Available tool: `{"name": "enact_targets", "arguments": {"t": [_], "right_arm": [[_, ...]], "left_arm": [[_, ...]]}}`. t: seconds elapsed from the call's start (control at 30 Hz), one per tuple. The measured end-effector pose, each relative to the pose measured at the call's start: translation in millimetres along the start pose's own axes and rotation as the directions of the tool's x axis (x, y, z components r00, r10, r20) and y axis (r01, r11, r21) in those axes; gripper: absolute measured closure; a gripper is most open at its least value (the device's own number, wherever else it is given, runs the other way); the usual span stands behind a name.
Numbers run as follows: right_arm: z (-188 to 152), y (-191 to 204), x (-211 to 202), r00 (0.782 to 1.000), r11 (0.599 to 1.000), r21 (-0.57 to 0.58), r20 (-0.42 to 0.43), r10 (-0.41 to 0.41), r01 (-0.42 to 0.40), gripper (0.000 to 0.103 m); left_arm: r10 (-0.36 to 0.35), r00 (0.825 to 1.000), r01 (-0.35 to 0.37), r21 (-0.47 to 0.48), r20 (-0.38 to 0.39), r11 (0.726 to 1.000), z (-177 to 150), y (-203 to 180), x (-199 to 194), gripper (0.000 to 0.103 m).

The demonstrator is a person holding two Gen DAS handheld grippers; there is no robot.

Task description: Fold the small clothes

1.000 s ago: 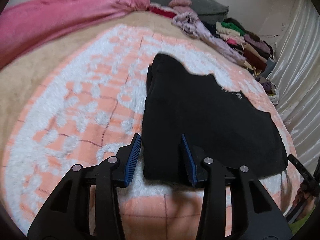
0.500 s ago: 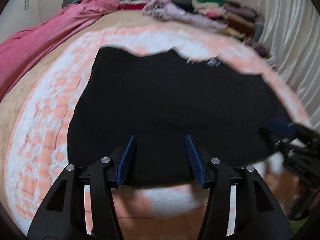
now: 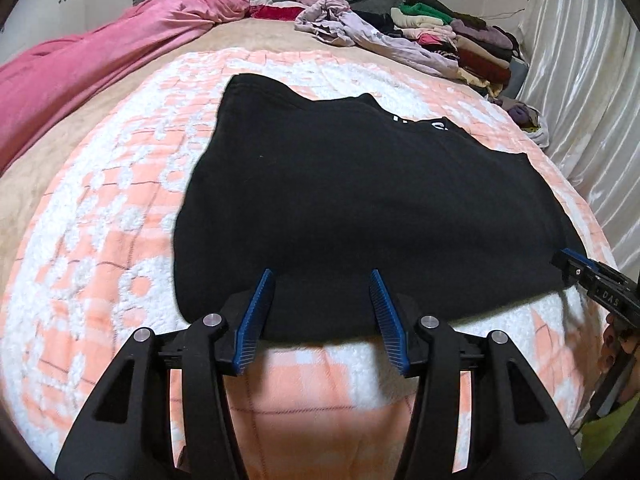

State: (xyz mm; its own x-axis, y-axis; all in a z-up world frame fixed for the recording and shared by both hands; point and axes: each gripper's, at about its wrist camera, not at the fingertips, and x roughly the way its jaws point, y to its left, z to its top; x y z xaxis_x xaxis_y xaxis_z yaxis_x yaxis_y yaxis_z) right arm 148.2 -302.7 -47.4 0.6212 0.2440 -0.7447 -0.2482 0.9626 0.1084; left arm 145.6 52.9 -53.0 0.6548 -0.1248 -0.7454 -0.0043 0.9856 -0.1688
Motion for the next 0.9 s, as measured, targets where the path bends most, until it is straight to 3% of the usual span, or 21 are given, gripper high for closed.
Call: {"name": "enact_targets", "arguments": {"t": [0.2,0.33,0.4,0.73,0.9], "right_arm": [[-4,3,-13,1.000,1.000,0.010,0.011,0.005,-0.005,0.064],[-6,3,-28,0.999,1.000,0.019,0.034,0.008,-0.008,0.056],[-7,2,-34,0.999,1.000,0.021,0.044,0.010,-0.011,0.048],[-11,10,-59,0.996,0.999,0.018,0.089,0.027,-0.029,0.031],[-9,22,-71,0.991,1.000,-0.003,0.127,0.031,-0.031,0.017]], "left_arm": [[-0.018,0.999,0.019,-0.030,0.030,0.999,-2,8,-19,0.054],[0.012,0.999,-0.010,-0.052,0.049,0.999,-2,11,-32,0.041],[0.024,0.999,-0.020,-0.077,0.045,0.997,-3,15,-37,0.036],[0.067,0.996,-0.060,-0.119,0.056,0.991,-9,32,-62,0.011],[0.094,0.994,-0.086,-0.122,0.061,0.989,-11,38,-74,0.010]]}}
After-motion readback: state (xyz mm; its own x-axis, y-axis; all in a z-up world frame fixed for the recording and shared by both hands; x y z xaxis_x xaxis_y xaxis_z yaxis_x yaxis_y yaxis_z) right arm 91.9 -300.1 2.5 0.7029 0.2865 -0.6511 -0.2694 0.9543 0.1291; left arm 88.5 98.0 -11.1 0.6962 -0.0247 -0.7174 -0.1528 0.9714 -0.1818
